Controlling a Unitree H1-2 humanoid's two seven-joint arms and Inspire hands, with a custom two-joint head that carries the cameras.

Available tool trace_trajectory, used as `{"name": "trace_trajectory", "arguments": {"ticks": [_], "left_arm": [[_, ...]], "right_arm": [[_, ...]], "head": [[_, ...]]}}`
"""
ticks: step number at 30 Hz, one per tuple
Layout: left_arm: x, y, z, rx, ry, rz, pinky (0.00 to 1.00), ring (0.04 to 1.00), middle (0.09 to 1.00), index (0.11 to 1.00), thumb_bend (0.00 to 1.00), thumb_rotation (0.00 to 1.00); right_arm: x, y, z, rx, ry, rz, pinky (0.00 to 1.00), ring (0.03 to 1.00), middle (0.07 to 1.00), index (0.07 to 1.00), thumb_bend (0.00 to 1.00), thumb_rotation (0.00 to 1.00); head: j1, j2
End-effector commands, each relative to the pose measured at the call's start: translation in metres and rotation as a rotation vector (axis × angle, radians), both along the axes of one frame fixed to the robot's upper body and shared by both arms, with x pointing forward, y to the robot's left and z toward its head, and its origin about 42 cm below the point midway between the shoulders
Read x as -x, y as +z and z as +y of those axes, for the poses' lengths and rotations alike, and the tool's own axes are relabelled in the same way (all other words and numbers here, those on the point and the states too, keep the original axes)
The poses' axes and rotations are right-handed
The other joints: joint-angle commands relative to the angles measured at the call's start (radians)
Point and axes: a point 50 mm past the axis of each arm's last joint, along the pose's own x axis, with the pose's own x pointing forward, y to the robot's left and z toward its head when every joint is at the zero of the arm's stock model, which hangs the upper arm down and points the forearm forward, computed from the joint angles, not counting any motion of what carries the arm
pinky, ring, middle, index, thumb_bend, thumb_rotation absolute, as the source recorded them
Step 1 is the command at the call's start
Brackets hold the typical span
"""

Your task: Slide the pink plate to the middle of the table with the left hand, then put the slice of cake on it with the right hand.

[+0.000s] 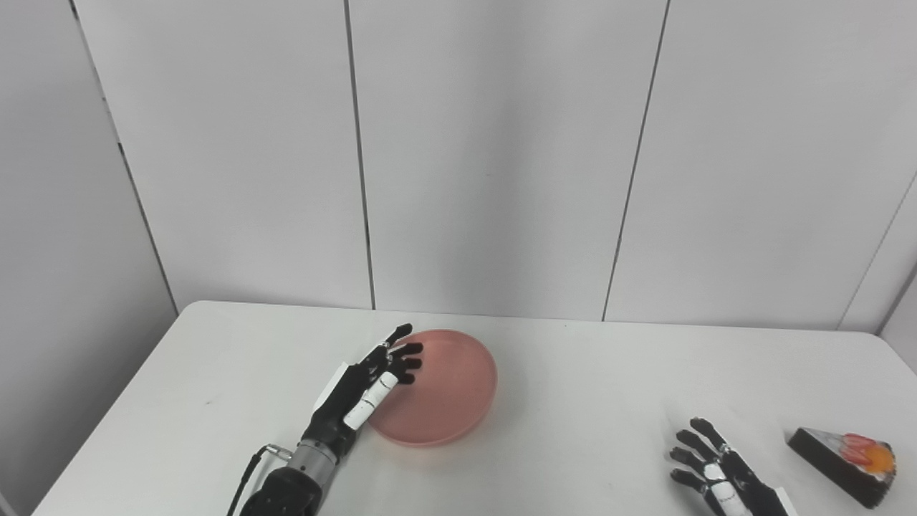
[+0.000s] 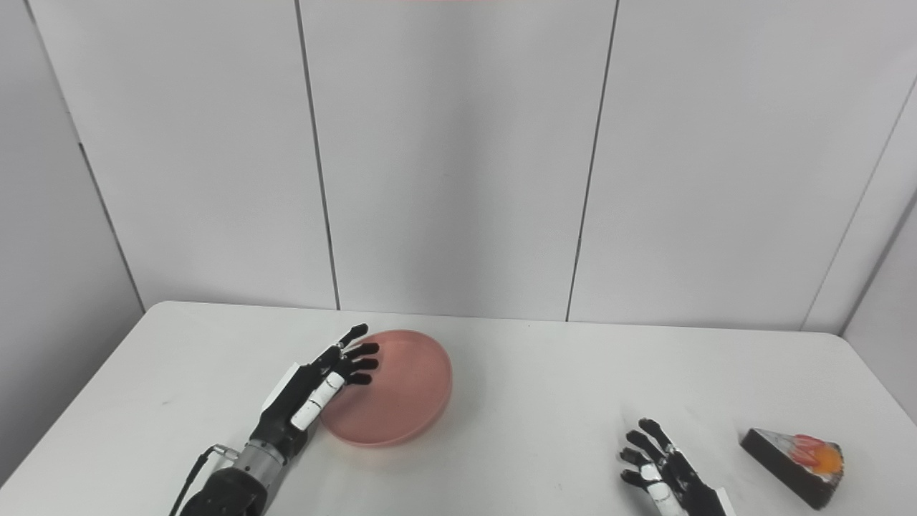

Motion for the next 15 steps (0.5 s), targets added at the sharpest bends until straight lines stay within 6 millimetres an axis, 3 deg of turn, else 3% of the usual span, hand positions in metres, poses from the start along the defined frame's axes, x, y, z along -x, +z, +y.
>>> {"name": "trace_trajectory", "arguments": {"ticks": [1,7,15], "left_arm": [[0.028,-0.049,-0.016,0.023,-0.016,0.129,0.77,0.812,0.862,0.905,0.81,0.86],[0.029,-0.053,-0.026,0.011,-0.051,0.143,0.77,0.804,0.866,0.928,0.79,0.85],[0.029,-0.062,-0.057,-0.006,-0.114,0.186,0.73,0.77,0.839,0.917,0.8,0.84]], "right_arm": [[0.023,-0.034,0.009,-0.037,-0.001,0.138,0.78,0.817,0.851,0.884,0.9,0.76],[0.025,-0.033,0.009,-0.032,-0.001,0.14,0.78,0.825,0.855,0.889,0.91,0.77],[0.03,-0.031,0.01,-0.035,-0.02,0.135,0.77,0.82,0.853,0.888,0.9,0.76]], "head": [[-0.004,0.003],[-0.012,0.008],[-0.048,0.023]]}}
